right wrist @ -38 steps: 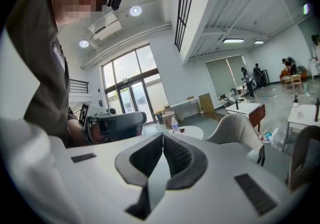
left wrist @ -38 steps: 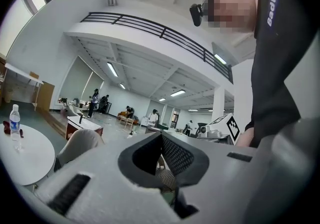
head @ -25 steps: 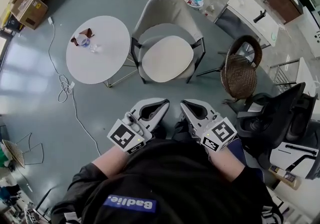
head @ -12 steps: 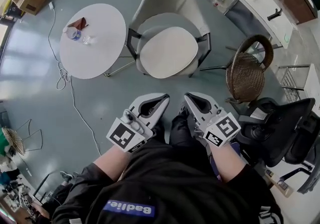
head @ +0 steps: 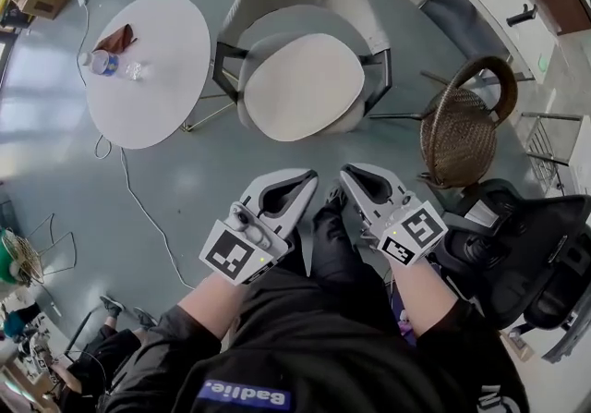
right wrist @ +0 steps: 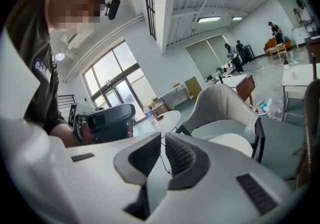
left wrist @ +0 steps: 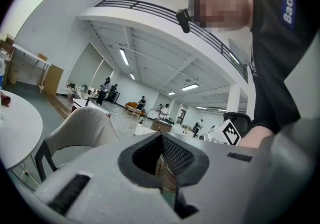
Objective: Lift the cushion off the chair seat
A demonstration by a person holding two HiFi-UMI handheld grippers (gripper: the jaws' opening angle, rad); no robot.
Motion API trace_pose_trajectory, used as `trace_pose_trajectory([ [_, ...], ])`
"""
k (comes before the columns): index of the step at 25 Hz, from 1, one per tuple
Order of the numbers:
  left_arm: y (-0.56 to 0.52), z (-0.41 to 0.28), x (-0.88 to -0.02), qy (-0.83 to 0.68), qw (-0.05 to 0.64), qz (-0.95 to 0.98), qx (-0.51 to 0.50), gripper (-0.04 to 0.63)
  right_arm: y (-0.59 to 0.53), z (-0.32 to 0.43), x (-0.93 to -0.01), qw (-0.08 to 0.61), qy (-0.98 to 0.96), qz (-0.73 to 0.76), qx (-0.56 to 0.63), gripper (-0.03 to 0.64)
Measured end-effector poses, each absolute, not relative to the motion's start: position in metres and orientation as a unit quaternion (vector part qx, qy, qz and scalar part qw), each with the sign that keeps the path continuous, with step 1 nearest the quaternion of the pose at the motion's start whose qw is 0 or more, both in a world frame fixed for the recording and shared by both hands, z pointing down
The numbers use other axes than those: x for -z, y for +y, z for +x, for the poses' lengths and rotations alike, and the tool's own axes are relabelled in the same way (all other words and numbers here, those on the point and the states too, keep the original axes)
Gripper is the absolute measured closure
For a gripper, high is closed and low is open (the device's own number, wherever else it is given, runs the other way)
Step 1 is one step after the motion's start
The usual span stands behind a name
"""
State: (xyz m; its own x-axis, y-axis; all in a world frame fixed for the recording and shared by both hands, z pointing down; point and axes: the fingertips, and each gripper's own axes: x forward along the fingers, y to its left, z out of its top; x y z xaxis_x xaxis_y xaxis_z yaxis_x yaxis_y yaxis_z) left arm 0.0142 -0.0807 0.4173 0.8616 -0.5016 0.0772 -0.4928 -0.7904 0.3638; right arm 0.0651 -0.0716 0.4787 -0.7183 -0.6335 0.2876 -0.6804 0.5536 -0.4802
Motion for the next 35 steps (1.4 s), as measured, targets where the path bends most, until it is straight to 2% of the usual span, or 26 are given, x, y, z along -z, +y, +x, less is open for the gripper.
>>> trace_pose_trajectory([
  [9,-0.107,0.021,-0.466,-0.281,0.190,0.940,-0.005,0.583,-0.085,0.076,-0.557,0.034,-0.873,0.353,-0.335,0.582],
  [13,-0.116,0.020,-0.486,-0.293,0.191,0.937,-0.011,0.583,-0.088,0.076,-0.591,0.032,-0.866,0.341,-0.364,0.513],
  [21,-0.127,0.020,-0.524,-0.291,0.186,0.938,-0.019,0.583,-0.107,0.082,-0.667,0.016,-0.830,0.356,-0.429,0.485],
  [31,-0.141,0.021,-0.556,-0.279,0.186,0.942,-0.016,0.583,-0.124,0.101,-0.785,-0.038,-0.736,0.370,-0.566,0.377],
  [35,-0.139,0.023,-0.569,-0.270,0.194,0.943,-0.020,0.583,-0.129,0.108,-0.820,-0.047,-0.709,0.372,-0.597,0.358],
])
